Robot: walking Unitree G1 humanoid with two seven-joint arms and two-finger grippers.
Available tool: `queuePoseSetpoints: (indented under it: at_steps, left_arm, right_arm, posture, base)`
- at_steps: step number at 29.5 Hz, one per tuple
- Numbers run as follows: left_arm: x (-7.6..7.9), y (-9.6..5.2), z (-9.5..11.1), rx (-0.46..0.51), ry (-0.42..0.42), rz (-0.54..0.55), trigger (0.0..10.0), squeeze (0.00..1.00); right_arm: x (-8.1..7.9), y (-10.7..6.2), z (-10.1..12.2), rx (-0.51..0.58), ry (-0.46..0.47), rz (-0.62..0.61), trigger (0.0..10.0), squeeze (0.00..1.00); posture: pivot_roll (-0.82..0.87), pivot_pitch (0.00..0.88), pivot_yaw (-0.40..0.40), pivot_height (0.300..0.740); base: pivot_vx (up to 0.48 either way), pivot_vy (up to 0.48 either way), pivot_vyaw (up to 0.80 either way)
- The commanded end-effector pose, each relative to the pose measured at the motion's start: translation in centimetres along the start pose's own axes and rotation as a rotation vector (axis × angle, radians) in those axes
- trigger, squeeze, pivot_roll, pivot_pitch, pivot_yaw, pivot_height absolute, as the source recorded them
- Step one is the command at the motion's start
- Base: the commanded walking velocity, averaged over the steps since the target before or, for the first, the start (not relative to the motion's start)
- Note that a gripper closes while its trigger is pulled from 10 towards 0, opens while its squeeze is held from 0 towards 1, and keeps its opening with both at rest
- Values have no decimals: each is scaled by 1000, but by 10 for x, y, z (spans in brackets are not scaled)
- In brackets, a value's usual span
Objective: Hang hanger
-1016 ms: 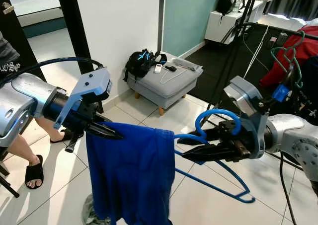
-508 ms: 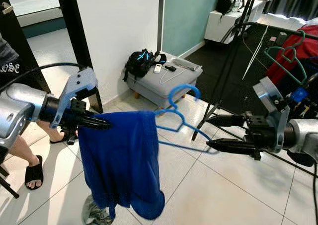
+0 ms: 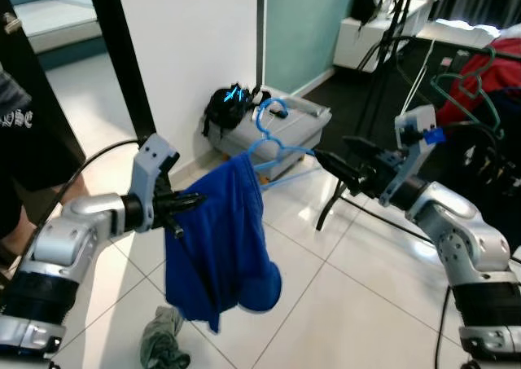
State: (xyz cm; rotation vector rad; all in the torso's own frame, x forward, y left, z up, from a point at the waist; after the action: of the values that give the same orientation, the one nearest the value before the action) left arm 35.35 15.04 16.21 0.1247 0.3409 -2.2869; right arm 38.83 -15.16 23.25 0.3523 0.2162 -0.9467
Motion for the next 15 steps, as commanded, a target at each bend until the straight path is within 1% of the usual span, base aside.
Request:
queuePoseSetpoints:
  at_steps: [1,2,3,4,5,6,7,9,10,11,12,13,14,15]
  left_arm:
    - [-9,-7,2,23,-39,129,10000,0]
    - [-13,-10,-1,24,-57,193,10000,0]
    - [-13,-10,-1,24,-57,193,10000,0]
    - [-18,-15,-3,21,-69,249,10000,0]
    - [-23,-21,-6,17,-84,330,10000,0]
    - [-23,-21,-6,17,-84,330,10000,0]
    - [-29,-28,-9,15,-96,410,10000,0]
    - [-36,-38,-13,6,-124,517,10000,0]
    - [-36,-38,-13,6,-124,517,10000,0]
    - [-39,-44,-14,8,-127,577,10000,0]
    - [-39,-44,-14,8,-127,577,10000,0]
    - [-44,-51,-15,13,-129,654,10000,0]
    - [-44,-51,-15,13,-129,654,10000,0]
    - [-46,-57,-18,9,-132,720,10000,0]
  right_arm:
    - [-4,16,2,70,-20,-23,10000,0]
    - [-8,23,3,104,-27,-19,10000,0]
    - [-8,23,3,104,-27,-19,10000,0]
    - [-13,29,5,126,-30,-13,10000,0]
    - [-18,37,7,159,-40,-11,10000,0]
    - [-18,37,7,159,-40,-11,10000,0]
    - [-24,44,7,169,-36,1,10000,0]
    - [-31,56,5,157,-34,-14,10000,0]
    - [-31,56,5,157,-34,-14,10000,0]
    - [-42,60,5,165,14,48,10000,0]
    - [-42,60,5,165,14,48,10000,0]
    - [-55,65,8,181,26,110,10000,0]
    - [-55,65,8,181,26,110,10000,0]
    - [-68,68,8,191,28,166,10000,0]
  posture:
    - [39,0,31,740]
    - [46,0,32,740]
    - [46,0,32,740]
    - [62,0,36,740]
    - [82,0,41,740]
    - [82,0,41,740]
    - [98,0,44,740]
    - [119,0,45,740]
    - [119,0,45,740]
    - [127,0,44,740]
    - [127,0,44,740]
    - [138,0,40,740]
    - [138,0,40,740]
    - [143,0,34,740]
  base:
    - [0,0,0]
    - [0,0,0]
    - [0,0,0]
    - [0,0,0]
    - [0,0,0]
    - [0,0,0]
    - [0,0,0]
    - [0,0,0]
    - [0,0,0]
    - [0,0,0]
    - [0,0,0]
    - [0,0,769]
    - [0,0,769]
    - [0,0,775]
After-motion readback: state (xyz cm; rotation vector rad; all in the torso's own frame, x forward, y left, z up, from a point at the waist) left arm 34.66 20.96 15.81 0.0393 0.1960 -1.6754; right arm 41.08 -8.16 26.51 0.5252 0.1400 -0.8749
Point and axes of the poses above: a point about 5 cm out from each wrist's last joint towards the gripper, its own y axis pointing out of the wrist towards the gripper, its own z axis along the axis of the wrist's last joint, x = y × z, the point moved 5 cm from there along y, pointing out of the wrist towards the gripper, and after that the axes turned 15 degrees about y, right-handed, at the moved point
